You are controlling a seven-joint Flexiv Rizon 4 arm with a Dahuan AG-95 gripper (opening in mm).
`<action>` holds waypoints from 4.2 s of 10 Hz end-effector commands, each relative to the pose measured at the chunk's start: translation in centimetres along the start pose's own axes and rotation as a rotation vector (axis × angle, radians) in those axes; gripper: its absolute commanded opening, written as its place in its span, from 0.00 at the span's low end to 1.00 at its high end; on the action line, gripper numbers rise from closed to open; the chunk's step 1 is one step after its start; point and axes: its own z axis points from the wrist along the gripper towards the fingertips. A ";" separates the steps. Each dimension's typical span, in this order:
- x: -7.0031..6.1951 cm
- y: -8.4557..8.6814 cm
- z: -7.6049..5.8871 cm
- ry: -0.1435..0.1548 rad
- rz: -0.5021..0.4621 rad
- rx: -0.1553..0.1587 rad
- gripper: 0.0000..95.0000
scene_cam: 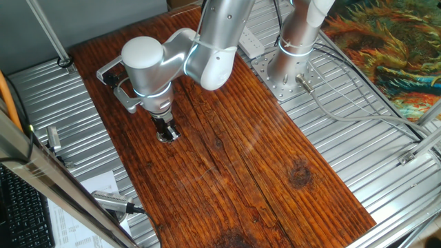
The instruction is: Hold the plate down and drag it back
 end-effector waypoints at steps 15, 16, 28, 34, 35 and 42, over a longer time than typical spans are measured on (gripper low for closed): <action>-0.2 0.4 0.2 0.001 -0.009 0.001 0.00; -0.2 0.4 0.2 0.001 -0.009 0.002 0.00; -0.3 0.9 0.0 0.003 -0.003 0.009 0.00; -0.7 2.4 0.2 0.003 0.019 0.014 0.00; -0.7 2.5 0.2 0.001 0.021 0.011 0.00; -0.9 3.5 0.6 0.003 0.034 0.025 0.00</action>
